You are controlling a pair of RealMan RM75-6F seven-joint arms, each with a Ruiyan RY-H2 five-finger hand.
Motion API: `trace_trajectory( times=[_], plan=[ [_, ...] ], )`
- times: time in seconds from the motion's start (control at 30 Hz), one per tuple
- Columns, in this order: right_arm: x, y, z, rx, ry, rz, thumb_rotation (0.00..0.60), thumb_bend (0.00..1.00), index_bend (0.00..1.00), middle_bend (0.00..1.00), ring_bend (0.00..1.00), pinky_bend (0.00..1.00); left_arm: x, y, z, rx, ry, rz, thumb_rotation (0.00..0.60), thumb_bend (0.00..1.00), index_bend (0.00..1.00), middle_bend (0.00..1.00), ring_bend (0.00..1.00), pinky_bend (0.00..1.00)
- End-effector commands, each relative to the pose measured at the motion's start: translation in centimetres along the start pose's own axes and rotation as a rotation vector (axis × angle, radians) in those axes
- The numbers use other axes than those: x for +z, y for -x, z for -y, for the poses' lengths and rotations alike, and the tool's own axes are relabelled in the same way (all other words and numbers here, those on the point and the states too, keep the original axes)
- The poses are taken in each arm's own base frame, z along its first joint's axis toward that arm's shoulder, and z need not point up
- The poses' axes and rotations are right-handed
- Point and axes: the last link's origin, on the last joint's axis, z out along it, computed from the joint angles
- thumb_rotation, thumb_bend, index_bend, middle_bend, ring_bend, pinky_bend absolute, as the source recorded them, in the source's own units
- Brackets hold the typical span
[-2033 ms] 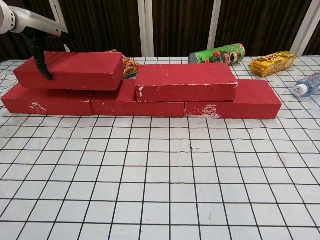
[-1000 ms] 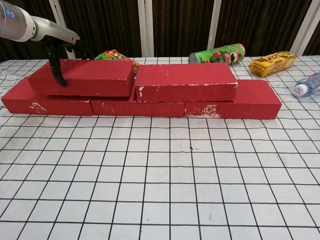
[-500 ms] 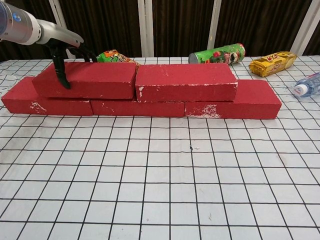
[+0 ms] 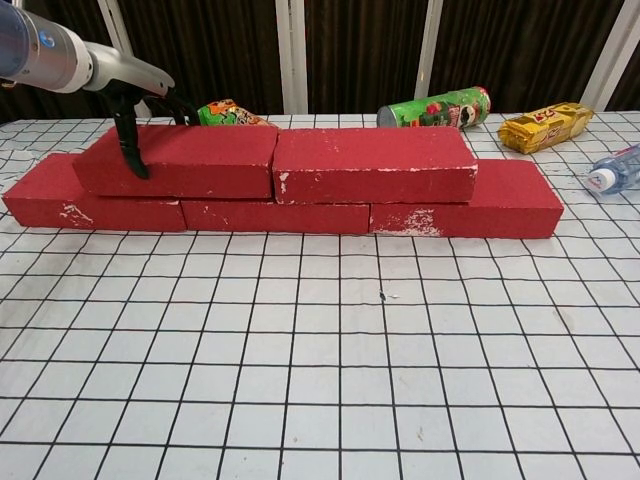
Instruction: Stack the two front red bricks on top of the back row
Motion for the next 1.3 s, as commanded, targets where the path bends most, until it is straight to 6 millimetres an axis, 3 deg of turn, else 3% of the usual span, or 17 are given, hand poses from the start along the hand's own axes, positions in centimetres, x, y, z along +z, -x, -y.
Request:
trace_trajectory(
  times=[0.03,0.5,1.3],
  plan=[
    [0.02,-0.01,-0.02,0.001,0.002,0.0,0.6,0.13,0.06,0.0,0.0,0.0,0.09,0.03,-0.13,0.001,-0.001,0.0,0.6,0.0,0.24,0.17,0.0,0.0],
    [0.0,-0.09,-0.1,0.008,0.007,0.002,0.6,0.13,0.06,0.0,0.0,0.0,0.04,0.09,-0.45,0.006,-0.002,0.005,0.6,0.0,0.17,0.14,0.0,0.0],
    [0.01,-0.11,-0.08,0.01,0.016,0.006,0.6,0.13,0.06,0.0,0.0,0.0,0.1,-0.04,-0.76,0.011,-0.027,-0.01,0.6,0.0,0.15,0.11,0.0,0.0]
  ],
)
